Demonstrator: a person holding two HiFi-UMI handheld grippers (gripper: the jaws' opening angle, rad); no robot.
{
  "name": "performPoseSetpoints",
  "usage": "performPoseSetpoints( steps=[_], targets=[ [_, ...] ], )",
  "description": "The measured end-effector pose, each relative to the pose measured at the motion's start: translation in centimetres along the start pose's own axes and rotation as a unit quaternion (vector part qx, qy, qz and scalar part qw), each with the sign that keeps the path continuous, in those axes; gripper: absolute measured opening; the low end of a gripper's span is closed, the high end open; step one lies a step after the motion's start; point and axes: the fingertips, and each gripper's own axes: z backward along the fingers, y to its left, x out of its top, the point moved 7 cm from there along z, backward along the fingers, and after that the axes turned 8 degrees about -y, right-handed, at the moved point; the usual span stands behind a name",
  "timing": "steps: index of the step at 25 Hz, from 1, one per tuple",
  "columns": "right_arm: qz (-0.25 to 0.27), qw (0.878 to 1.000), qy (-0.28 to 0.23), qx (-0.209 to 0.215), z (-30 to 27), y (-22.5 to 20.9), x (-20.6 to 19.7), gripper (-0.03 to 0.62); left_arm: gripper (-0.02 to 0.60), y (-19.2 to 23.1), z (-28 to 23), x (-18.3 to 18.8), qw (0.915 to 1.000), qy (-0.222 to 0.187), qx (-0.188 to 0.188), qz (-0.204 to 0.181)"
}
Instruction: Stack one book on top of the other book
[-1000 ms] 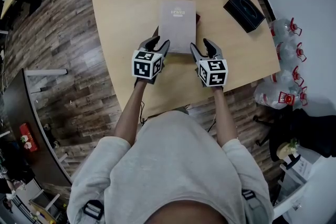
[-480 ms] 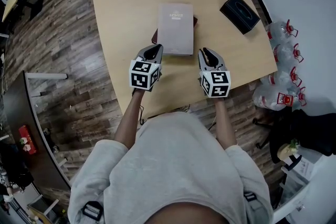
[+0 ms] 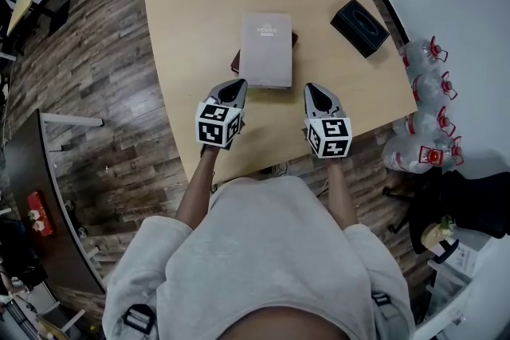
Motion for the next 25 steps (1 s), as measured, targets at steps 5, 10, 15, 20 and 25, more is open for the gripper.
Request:
performPoseSetpoints(
  steps=[5, 10, 15, 20, 25],
  targets=[
    [0.012, 1.000, -0.015, 0.005, 1.0, 0.3, 0.6, 0.005, 0.009, -0.5, 0.9, 0.1, 1.0000, -0.003, -0.001, -0.009],
    [0.021, 0.999, -0.033, 0.010, 2.2, 0.3, 0.7, 0.005, 0.009, -0.6, 1.7, 0.5, 0.9998, -0.011, 0.003, -0.017],
    [0.017, 0.999, -0.040, 0.012, 3.0, 0.4, 0.7, 0.004, 0.009, -0.4, 2.5, 0.5, 0.9995, -0.021, 0.010, -0.021],
    [0.020, 0.999, -0.040, 0.008, 3.4, 0.5, 0.7, 0.003, 0.009, -0.2, 3.1, 0.3, 0.9994, -0.024, 0.014, -0.019],
    [0.022, 0.999, -0.045, 0.007, 3.6, 0.4, 1.0, 0.003, 0.009, -0.4, 3.1, 0.5, 0.9993, -0.028, 0.015, -0.019]
  ],
)
